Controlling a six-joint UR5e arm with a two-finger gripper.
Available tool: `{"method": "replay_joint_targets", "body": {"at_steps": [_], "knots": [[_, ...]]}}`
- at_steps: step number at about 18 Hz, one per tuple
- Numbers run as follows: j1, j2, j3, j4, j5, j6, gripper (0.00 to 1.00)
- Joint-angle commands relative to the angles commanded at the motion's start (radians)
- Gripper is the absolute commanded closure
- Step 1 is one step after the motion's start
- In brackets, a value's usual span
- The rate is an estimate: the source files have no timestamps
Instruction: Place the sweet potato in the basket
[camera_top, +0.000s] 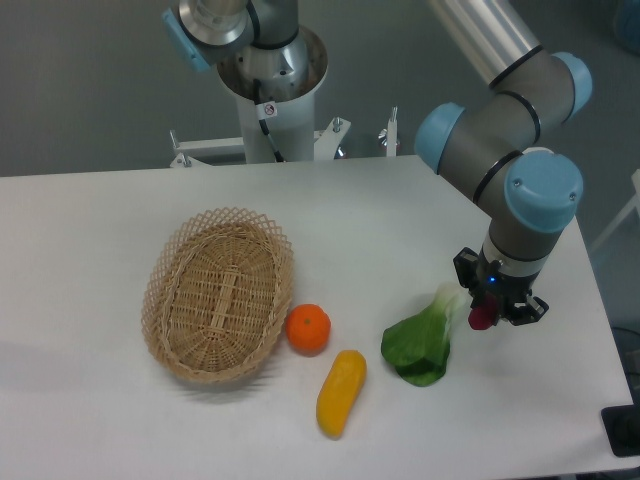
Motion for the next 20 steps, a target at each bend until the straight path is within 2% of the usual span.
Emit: {"method": "replay_joint_targets", "body": {"at_steps": [13,17,20], "knots": [[-0.017,0.005,-0.009,-0.002,0.005,-0.035,0.88],[-0.067,0.009,-0.023,-0.003,0.003,-0.063,0.88],[-0.110,0.031,-0.070,-0.002,-0.008,-0.063,0.88]]}}
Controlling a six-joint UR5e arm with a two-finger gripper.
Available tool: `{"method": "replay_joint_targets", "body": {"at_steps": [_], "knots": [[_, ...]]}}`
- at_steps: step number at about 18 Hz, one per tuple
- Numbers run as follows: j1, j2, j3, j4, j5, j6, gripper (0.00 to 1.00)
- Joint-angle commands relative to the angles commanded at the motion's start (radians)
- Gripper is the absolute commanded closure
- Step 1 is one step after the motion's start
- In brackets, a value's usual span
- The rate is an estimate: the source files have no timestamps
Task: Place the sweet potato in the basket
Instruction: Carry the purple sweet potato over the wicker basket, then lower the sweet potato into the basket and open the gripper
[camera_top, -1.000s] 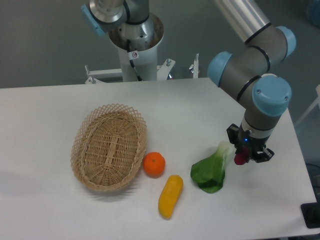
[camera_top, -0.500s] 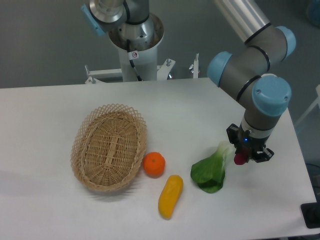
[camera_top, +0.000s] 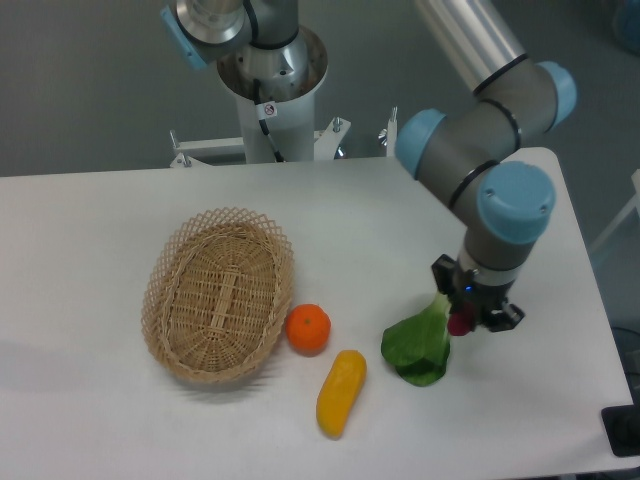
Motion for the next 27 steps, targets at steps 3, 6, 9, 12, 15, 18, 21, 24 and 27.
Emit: {"method": "replay_joint_targets", "body": {"at_steps": [3,6,9,12,15,18,21,24,27], "knots": [[-0.055,0.002,-0.005,-0.003,-0.002,-0.041,0.88],[-0.112,0.008,-0.009,-0.009,-0.014,-0.089,0.89],[-0.157,0.040,-0.048,-0.009,-0.058,-0.109,0.89],[-0.196,0.078,-0.092,-0.009,-0.097,-0.110,0.89],[-0.259,0.103,-0.134,-0.009,-0.100,-0.112,0.89],[-0.313,0.138,-0.181,-0.008,-0.100,-0.113,0.88],[-0.358,0.143,-0.216,-0.008,-0.097,-0.124,0.88],[-0.365,0.146,-0.247,-0.009,-0.098,-0.130,0.84],[-0.382,0.146,-0.282,-0.008,-0.095,-0.153,0.81]]}}
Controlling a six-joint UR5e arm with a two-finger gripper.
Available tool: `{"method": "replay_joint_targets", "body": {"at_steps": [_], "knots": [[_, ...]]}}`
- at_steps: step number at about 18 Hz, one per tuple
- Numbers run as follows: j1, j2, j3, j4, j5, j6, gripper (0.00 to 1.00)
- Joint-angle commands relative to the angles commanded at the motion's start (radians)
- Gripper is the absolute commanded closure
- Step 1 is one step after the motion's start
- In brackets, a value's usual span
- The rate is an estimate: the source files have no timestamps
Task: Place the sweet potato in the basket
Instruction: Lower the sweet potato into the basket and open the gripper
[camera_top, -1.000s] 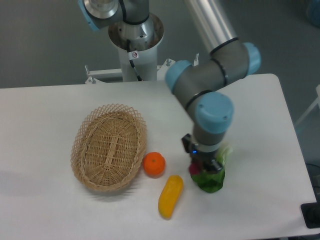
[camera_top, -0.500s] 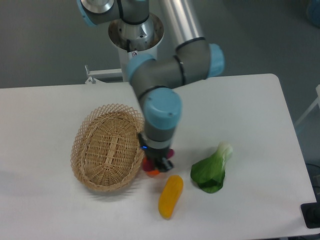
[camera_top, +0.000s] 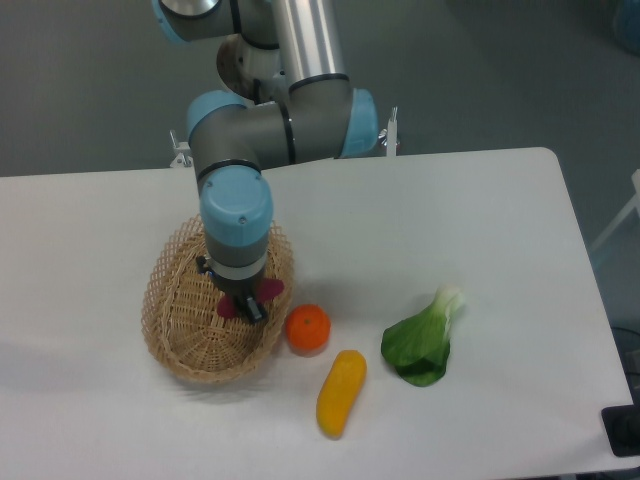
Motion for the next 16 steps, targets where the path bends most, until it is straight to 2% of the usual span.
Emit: {"method": "replay_joint_targets", "body": {"at_steps": [2,5,8,9,10,13,16], "knots": [[0.000,-0.002,-0.011,-0.002,0.000,0.000,0.75],[-0.002,-0.003,-0.032,0.009,0.002,0.000,0.53],[-0.002,-0.002,-0.046,0.020,0.002,0.000,0.19],[-0.002,0.000,-0.045,0.020,0.002,0.000,0.03],[0.000,0.002,-0.040,0.020,0.003,-0.002,0.00],[0.006,0.014,-0.035,0.021,0.006,0.000,0.00],[0.053,0.017,-0.025,0.031,0.006,0.002,0.00]]}}
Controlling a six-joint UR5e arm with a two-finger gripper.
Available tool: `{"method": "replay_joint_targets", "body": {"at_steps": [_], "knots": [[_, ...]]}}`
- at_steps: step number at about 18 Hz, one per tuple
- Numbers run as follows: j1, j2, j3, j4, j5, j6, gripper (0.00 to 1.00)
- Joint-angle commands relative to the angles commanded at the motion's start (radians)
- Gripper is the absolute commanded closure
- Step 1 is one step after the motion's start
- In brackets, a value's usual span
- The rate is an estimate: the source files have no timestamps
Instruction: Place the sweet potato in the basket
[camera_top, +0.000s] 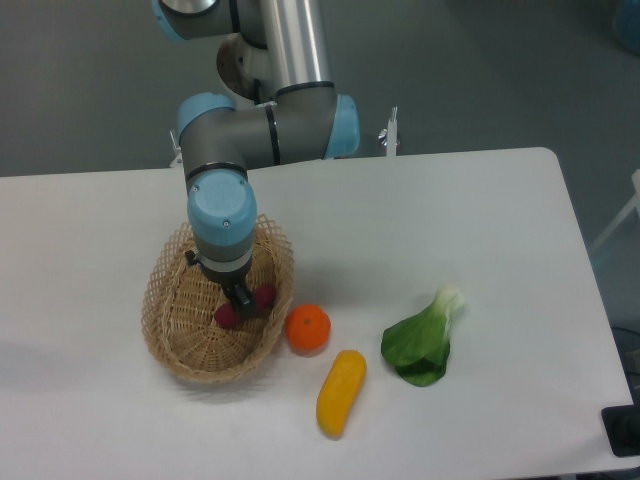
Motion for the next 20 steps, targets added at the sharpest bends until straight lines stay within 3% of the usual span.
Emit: {"method": "replay_joint_targets", "body": {"at_steps": [7,12,16,20], "knots": [[0.187,0.025,0.063,0.023,0.027,0.028,0.00],[0.302,0.011,0.115,0.018,0.074,0.156,0.00],[0.390,-0.057,0.212,0.017,0.072,0.216,0.00],[0.416,-0.141,0.293,0.015,0.074,0.229,0.00]]}}
